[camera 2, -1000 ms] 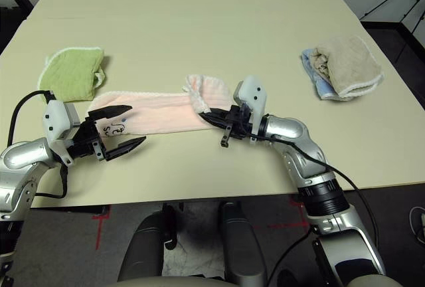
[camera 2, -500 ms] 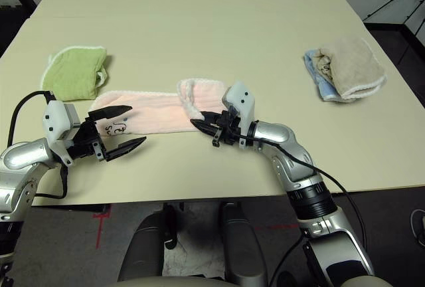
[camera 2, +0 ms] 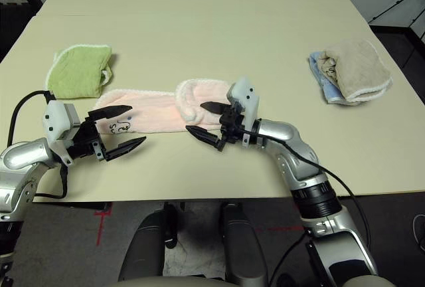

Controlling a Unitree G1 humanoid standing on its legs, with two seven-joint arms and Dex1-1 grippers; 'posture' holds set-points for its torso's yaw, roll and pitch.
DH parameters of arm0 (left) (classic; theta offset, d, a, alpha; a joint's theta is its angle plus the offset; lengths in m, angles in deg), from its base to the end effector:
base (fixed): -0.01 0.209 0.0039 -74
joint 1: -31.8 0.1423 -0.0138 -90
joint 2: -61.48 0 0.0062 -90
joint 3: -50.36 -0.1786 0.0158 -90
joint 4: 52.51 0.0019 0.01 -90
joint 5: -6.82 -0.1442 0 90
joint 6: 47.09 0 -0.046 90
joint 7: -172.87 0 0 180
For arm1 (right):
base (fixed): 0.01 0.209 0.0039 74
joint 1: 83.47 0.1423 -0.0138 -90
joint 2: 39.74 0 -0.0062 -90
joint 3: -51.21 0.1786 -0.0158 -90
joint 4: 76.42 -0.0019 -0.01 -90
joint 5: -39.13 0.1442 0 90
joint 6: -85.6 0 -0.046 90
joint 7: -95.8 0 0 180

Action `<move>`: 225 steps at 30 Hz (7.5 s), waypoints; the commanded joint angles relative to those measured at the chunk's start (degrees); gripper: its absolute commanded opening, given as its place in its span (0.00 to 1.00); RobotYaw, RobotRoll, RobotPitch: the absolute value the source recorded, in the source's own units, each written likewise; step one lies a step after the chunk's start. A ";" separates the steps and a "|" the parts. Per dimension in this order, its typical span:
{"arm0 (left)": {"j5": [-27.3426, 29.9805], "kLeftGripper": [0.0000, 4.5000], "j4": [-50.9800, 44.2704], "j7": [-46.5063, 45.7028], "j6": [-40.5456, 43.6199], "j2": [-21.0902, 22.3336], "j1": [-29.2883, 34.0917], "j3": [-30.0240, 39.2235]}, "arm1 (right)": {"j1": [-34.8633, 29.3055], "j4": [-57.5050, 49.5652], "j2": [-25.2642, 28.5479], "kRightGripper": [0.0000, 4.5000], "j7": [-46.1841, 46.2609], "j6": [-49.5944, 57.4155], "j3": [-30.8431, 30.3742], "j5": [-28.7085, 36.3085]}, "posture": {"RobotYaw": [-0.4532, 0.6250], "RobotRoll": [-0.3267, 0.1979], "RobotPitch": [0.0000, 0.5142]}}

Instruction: Fold the towel and set it aside.

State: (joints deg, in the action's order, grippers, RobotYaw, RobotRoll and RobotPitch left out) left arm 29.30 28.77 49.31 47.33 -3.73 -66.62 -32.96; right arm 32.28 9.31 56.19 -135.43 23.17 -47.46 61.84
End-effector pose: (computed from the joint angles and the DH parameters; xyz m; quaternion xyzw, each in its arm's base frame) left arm 0.2278 0.2615 0.1619 0.2019 -0.0389 -0.4563 0.8657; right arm 0.2747 -0.1552 0.1465 -0.0307 0.0345 0.5530 0.8319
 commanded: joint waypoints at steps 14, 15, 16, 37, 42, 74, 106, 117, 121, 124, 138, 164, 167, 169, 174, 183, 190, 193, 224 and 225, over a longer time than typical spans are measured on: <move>-0.27 1.00 -1.64 -0.62 0.87 0.98 0.74 0.44 | 0.27 -1.54 -2.20 1.00 -0.20 5.14 -3.99 0.69 | 0.37 0.62 0.38; -0.26 1.00 -1.68 -0.67 0.89 1.05 0.80 0.48 | 0.31 -1.57 -2.22 1.00 -0.17 5.41 -3.96 0.70 | 0.37 0.62 0.38; -0.23 1.00 -1.73 -0.73 0.91 1.11 0.87 0.52 | 0.34 -1.57 -2.04 1.00 -0.26 5.62 -3.95 0.68 | 0.37 0.62 0.38; -0.32 1.00 -2.07 -1.60 0.94 0.88 1.27 0.38 | 15.07 11.72 -8.49 1.00 7.74 1.40 3.63 -0.01 | 0.37 0.62 0.38; -0.30 1.00 -2.17 -1.63 1.13 0.85 0.94 0.21 | 16.37 20.68 -9.46 1.00 8.43 -3.62 0.79 -5.37 | 0.39 0.62 0.38; 7.69 1.00 -6.88 -14.22 15.16 -2.73 -2.11 7.98 | 8.52 13.75 -6.64 1.00 3.86 -2.10 0.67 -5.12 | 0.41 0.62 0.37; 15.78 1.00 -14.61 -30.37 34.10 -3.55 2.85 19.30 | -2.16 21.68 5.88 1.00 -20.36 -39.25 11.13 0.99 | 0.35 0.62 0.39; 21.37 1.00 -17.49 -44.56 53.52 -4.73 10.42 25.12 | -0.54 22.56 5.72 1.00 -23.78 -41.17 12.23 3.32 | 0.36 0.62 0.40; 24.18 1.00 -18.30 -46.89 58.78 -5.46 10.78 26.59 | -0.28 22.23 5.99 1.00 -24.05 -41.06 12.38 3.44 | 0.35 0.62 0.41; 28.13 1.00 -17.88 -50.79 62.32 -8.73 6.28 28.52 | 0.26 22.90 6.25 1.00 -24.20 -41.48 12.63 3.27 | 0.35 0.62 0.41; 34.42 1.00 -11.10 -65.25 73.89 -17.74 -9.73 34.27 | 1.07 24.45 6.99 1.00 -22.86 -42.82 12.77 2.15 | 0.33 0.62 0.39; 35.23 0.69 -16.31 -71.96 85.20 -26.11 -15.09 35.29 | 2.69 27.01 7.35 1.00 -21.53 -44.28 12.53 0.80 | 0.33 0.62 0.40; 33.89 0.42 -16.53 -71.70 85.55 -26.48 -16.23 34.49 | 2.17 26.22 7.22 1.00 -20.59 -43.80 12.83 1.20 | 0.32 0.62 0.40; 32.67 0.24 -16.61 -71.56 85.87 -25.89 -16.77 33.75 | 1.53 25.40 7.27 1.00 -20.15 -43.41 12.95 1.52 | 0.32 0.62 0.40; 28.42 0.00 -18.64 -68.80 85.67 -18.92 -16.93 26.29 | -0.10 23.27 7.17 1.00 -18.49 -40.81 13.35 2.66 | 0.31 0.62 0.41; 22.70 0.00 -21.27 -63.78 86.92 -11.46 -19.69 18.45 | -2.15 21.11 7.50 1.00 -18.08 -38.63 13.02 2.83 | 0.31 0.62 0.42; 17.75 0.00 -25.19 -56.59 81.90 0.73 -18.11 3.49 | -2.18 21.47 7.12 1.00 -17.99 -38.89 12.59 2.42 | 0.32 0.62 0.42; 13.82 0.00 -26.92 -52.49 76.44 8.23 -17.38 -4.95 | -2.24 21.52 6.95 1.00 -17.86 -38.89 12.44 2.32 | 0.32 0.62 0.42; -12.17 0.00 -33.96 -32.65 69.39 10.96 -35.94 -35.79 | -2.94 22.13 6.09 1.00 -17.51 -39.35 11.70 1.32 | 0.31 0.62 0.41; -11.96 0.00 -34.10 -31.74 69.93 11.34 -36.56 -36.03 | -2.79 22.39 5.96 1.00 -17.52 -39.48 11.65 1.22 | 0.32 0.62 0.40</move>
State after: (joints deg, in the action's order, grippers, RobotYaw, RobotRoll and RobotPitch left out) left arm 16.82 -4.26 15.73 115.95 7.01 -102.74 -67.71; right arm 29.79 31.42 62.38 -152.70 -15.80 -35.69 63.36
